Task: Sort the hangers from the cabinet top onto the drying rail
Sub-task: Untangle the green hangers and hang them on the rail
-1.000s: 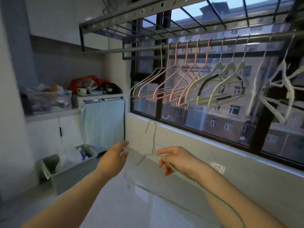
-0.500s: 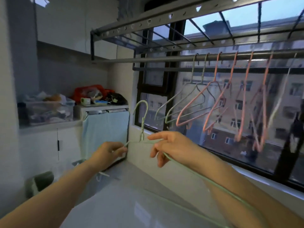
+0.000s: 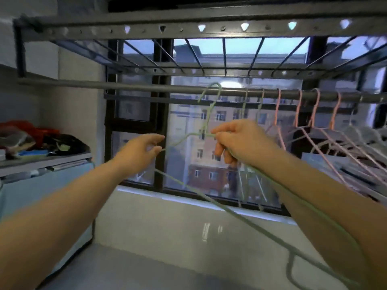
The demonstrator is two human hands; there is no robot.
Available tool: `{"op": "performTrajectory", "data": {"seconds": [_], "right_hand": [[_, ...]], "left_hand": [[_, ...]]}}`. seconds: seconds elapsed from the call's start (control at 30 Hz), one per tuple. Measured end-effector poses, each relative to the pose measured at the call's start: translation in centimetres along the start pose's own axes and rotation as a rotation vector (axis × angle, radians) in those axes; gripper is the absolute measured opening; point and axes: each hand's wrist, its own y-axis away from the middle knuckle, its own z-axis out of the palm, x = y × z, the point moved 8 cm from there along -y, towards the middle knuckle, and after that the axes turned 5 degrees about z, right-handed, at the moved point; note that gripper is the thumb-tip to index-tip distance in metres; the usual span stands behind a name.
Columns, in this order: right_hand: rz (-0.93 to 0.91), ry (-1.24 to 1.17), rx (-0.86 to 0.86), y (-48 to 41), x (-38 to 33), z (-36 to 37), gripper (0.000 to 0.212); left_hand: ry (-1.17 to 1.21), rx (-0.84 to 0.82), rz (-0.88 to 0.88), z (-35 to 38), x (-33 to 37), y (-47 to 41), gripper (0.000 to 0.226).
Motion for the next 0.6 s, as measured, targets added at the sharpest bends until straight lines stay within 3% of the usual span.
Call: {"op": "performTrajectory", "data": {"seconds": [0.13,0.27,0.6], "right_hand": [[0.08,0.105,0.141,-2.3,-0.2,-1.5,0.029],[0.12,0.288,0.26,-4.5,-0.4,-2.8,0.023],[0.202,0.278,0.376,-9.0,-0.1,-4.0,0.021]], "left_hand": [[-0.196,0.069,0.173,-1.0,1.4,-5.8,0.045],[-0.405,0.178,0.319,-2.1,3.9,-11.4,0.055],[-0.456,0.066,0.217,-1.9,1.2,-17.4,0.063]]}}
